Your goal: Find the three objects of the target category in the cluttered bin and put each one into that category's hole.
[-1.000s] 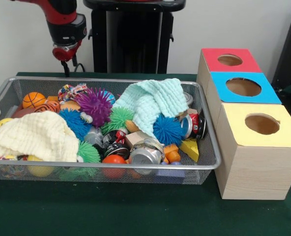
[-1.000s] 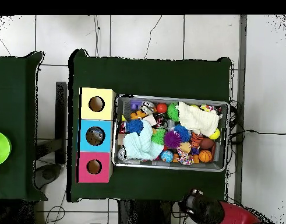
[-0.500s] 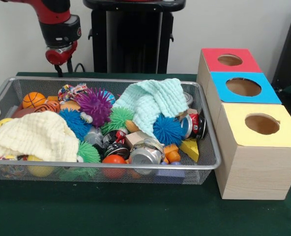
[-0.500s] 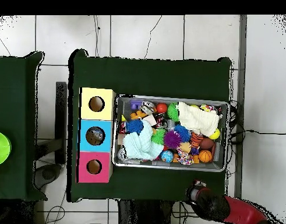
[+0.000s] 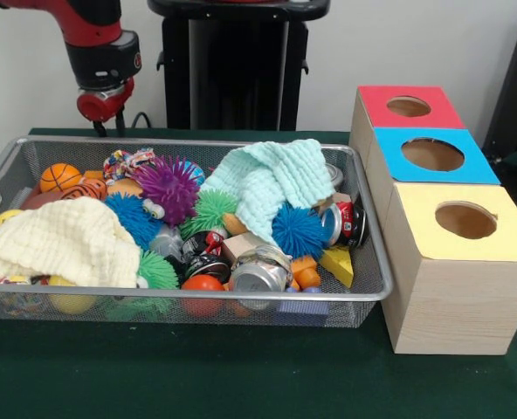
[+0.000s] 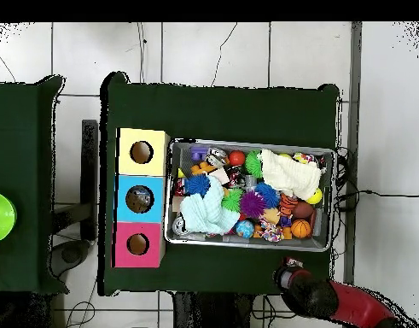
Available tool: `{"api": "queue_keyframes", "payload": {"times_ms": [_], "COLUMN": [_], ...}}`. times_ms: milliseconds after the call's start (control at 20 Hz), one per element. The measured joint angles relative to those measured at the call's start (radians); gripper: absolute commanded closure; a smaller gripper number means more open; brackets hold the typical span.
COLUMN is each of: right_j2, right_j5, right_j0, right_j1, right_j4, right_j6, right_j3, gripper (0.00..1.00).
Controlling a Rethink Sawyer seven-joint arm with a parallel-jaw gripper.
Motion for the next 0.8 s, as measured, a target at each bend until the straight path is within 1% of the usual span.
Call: {"api": "queue_keyframes", "payload": {"times_ms": [150,600,800], "right_j2": [0.001,0.012,0.04], "right_j5": [0.0,0.0,0.008], "right_j0": [0.0,0.0,-0.014], "right_j1": [0.003,-0.015,-0.04], "right_j4": [-0.004,-0.004,0.003], "right_j6": [0.0,0.0,0.0], "right_j3": [-0.016,-0.018,-0.006], "gripper": [0.0,0.0,0.0]}}
